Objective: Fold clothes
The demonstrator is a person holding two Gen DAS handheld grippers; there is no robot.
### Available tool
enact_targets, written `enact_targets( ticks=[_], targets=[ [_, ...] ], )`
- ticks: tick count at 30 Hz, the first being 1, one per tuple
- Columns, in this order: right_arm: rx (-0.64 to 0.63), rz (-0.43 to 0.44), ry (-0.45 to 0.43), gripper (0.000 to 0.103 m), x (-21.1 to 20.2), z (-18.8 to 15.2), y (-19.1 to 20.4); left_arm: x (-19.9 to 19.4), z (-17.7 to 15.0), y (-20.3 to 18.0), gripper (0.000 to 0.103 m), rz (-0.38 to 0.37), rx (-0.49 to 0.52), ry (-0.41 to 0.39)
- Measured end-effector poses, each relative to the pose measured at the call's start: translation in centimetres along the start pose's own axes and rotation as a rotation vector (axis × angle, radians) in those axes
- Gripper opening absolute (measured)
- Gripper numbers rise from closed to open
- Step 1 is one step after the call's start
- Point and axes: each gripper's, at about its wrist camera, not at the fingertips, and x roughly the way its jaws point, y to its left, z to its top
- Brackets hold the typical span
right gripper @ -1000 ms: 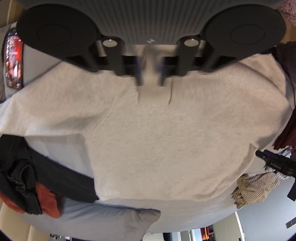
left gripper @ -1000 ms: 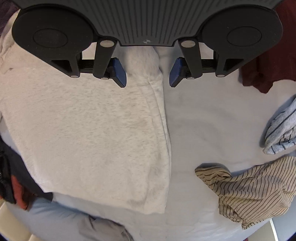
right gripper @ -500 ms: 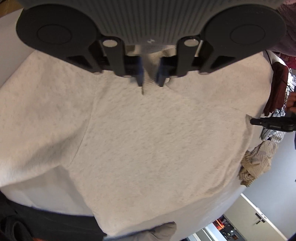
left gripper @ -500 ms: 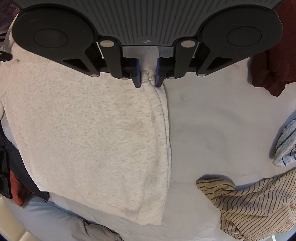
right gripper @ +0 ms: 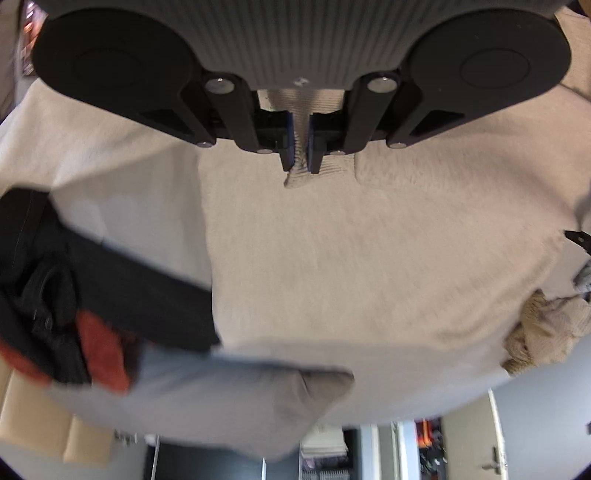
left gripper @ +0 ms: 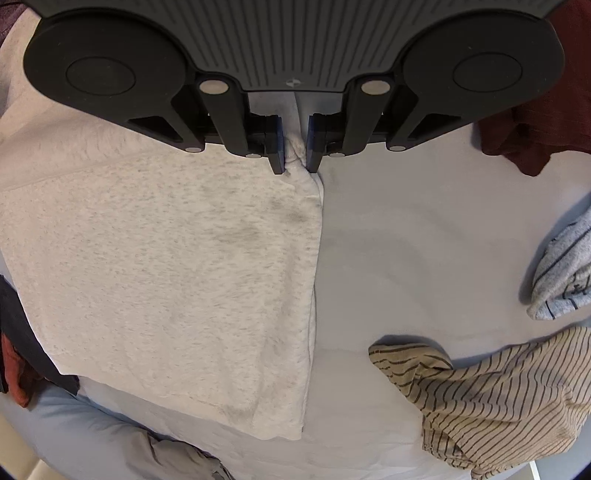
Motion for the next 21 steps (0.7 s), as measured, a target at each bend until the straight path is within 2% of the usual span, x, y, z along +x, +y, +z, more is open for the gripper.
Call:
enact_targets(
  ticks=[3,4,6,7,8,9,12,15,21],
  targets=[
    [0.037,0.003,0.024,0.010,1.1,-0.6,-1.3,0.0,-0.1,-0.1,0.019,0.013,0.027,-0.037],
    [0.048,-0.011,0.027,0.013,1.3,-0.8,-1.7,-0.2,-0.1,0.0,0.023,0.013,0.032,-0.051],
    [0.069,-0.062,0.031,0.039,1.4,-0.8,-2.2,-1.1,-0.1,0.0,0.027,0.003,0.023,-0.073],
    [0.087,-0.075,0.026,0.053,1.2,-0.9,-2.5,-1.7,-0.3,-0.1,0.033,-0.006,0.026,-0.085],
    [0.111,-0.078,0.015,0.053,0.8,-0.9,-3.0,-2.4,-0.5,-0.3,0.047,-0.011,0.030,-0.099],
    [0.138,-0.071,0.009,0.053,0.3,-1.1,-3.4,-3.3,-0.8,-0.6,0.051,-0.008,0.039,-0.120],
    [0.227,-0.026,0.011,0.053,-0.8,-2.1,-4.3,-5.3,-2.1,-1.2,0.052,-0.011,0.064,-0.153],
    [0.311,0.027,0.029,0.050,-1.5,-3.5,-4.5,-6.5,-4.3,-1.4,0.052,-0.019,0.043,-0.164],
    [0.476,0.140,0.067,0.050,0.0,-4.8,-4.9,-6.1,-9.5,-1.6,0.051,-0.017,-0.001,-0.133]
  ],
)
